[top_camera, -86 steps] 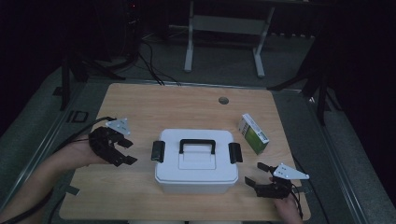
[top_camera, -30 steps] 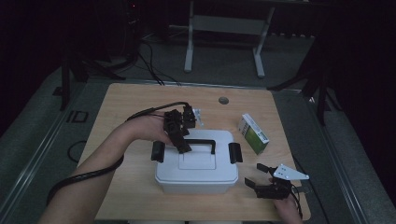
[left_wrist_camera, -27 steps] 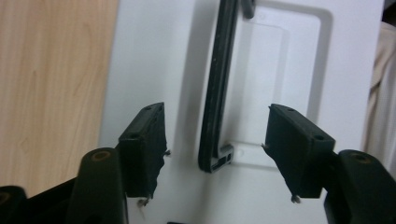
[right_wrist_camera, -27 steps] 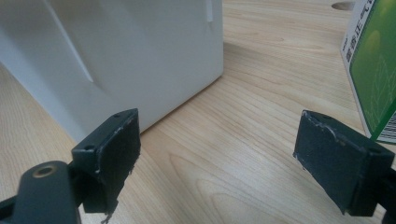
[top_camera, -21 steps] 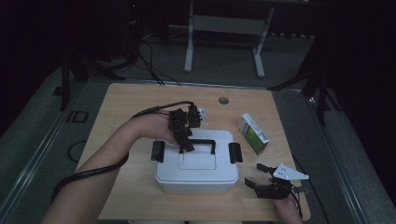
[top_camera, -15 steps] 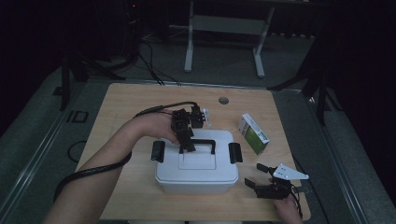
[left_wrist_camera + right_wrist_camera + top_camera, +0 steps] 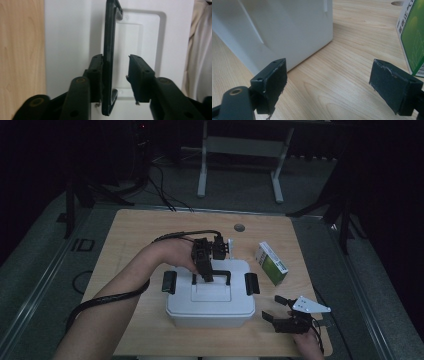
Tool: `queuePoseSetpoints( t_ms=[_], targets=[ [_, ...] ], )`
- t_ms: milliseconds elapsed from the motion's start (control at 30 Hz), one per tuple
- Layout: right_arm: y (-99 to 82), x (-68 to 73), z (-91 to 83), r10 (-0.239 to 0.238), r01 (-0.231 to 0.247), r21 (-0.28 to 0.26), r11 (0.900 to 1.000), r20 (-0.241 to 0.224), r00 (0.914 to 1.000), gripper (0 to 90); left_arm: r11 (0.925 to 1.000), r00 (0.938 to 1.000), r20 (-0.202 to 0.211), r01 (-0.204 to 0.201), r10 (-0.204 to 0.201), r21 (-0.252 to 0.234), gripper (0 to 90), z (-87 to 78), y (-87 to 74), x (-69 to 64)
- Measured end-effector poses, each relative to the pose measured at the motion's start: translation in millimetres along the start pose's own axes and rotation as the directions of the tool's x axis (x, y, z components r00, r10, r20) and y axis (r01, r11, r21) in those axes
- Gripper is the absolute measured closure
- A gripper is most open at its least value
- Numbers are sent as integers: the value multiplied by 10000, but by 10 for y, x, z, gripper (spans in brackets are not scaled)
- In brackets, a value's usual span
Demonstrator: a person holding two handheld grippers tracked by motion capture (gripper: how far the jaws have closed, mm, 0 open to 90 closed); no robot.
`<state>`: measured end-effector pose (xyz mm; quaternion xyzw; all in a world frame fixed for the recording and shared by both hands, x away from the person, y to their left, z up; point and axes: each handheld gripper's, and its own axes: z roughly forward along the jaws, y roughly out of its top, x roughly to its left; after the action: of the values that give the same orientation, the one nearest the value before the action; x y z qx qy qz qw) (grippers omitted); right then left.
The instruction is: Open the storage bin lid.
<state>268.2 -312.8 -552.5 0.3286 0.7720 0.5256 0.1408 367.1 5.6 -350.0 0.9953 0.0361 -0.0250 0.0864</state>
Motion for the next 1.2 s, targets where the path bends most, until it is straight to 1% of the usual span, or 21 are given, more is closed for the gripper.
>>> queuePoseSetpoints(
  t_ms=[33,67,100,133,167,200,233,267,300,333,367,400,433,533,567,600,700,800,1100,1133,1200],
  targets=[
    [0,-2,-1,14,-14,-1,10000,-8,10000,141,10000,10000,85,34,-35,93,685,2,8,-1],
    [2,-3,-1,13,-13,-15,10000,-14,10000,141,9998,9999,142,-94,92,175,705,6,16,-5],
    [3,-1,-1,20,-20,-35,10000,-13,10000,141,9996,9997,228,-44,38,277,707,20,26,-10],
    [3,-1,0,11,-11,-38,10000,-19,10000,141,9989,9997,240,-93,82,459,709,34,38,-15],
    [2,0,1,2,-2,-17,10000,-26,10000,141,9981,9996,177,-244,235,559,739,52,53,-20],
    [1,2,2,-17,17,3,10000,-26,10000,141,9982,9997,212,-137,124,584,744,61,60,-23],
    [1,2,2,-17,17,3,10000,-26,10000,141,9978,9996,189,-230,219,626,744,69,71,-20],
    [1,1,2,-20,20,-2,10000,-18,10000,141,9982,9997,116,-220,214,564,772,81,81,-23],
    [3,-1,-1,-11,11,-24,10000,-22,10000,141,9981,9996,200,-195,184,584,799,87,88,-21],
    [3,-1,-1,-11,11,-24,10000,-22,10000,141,9977,9995,161,-296,287,609,799,88,92,-23],
    [3,-1,-1,-15,15,-21,10000,-20,10000,141,9980,9996,90,-290,285,558,805,88,101,-23],
    [2,0,0,-22,22,-11,10000,-24,10000,141,9980,9994,114,-332,326,537,832,86,106,-21],
    [1,0,1,-27,27,-7,10000,-21,10000,141,9976,9992,45,-396,394,565,833,86,109,-26],
    [2,1,0,-22,22,-13,10000,-28,10000,141,9976,9992,9,-402,402,559,836,89,110,-20],
    [2,0,0,-27,27,-10,10000,-29,10000,141,9978,9995,71,-323,320,587,837,89,110,-19],
    [1,1,0,-19,19,1,10000,-27,10000,141,9976,9992,48,-389,387,570,838,89,110,-19],
    [1,3,2,-34,34,-3,10000,-30,10000,141,9978,9993,105,-365,360,544,840,88,106,-13],
    [2,1,0,-22,22,-15,10000,-37,10000,141,9983,9996,131,-249,242,518,842,87,101,-12],
    [1,0,0,-1,1,-26,10000,-49,10000,141,9977,9994,97,-326,320,599,843,44,112,-22],
    [0,-1,1,-6,5,-17,10000,-52,10000,141,9983,9997,90,-215,210,548,843,36,109,-23],
    [-1,-3,3,9,-9,-12,10000,-73,10000,141,9978,9996,104,-279,274,594,843,15,107,-27]
  ],
)
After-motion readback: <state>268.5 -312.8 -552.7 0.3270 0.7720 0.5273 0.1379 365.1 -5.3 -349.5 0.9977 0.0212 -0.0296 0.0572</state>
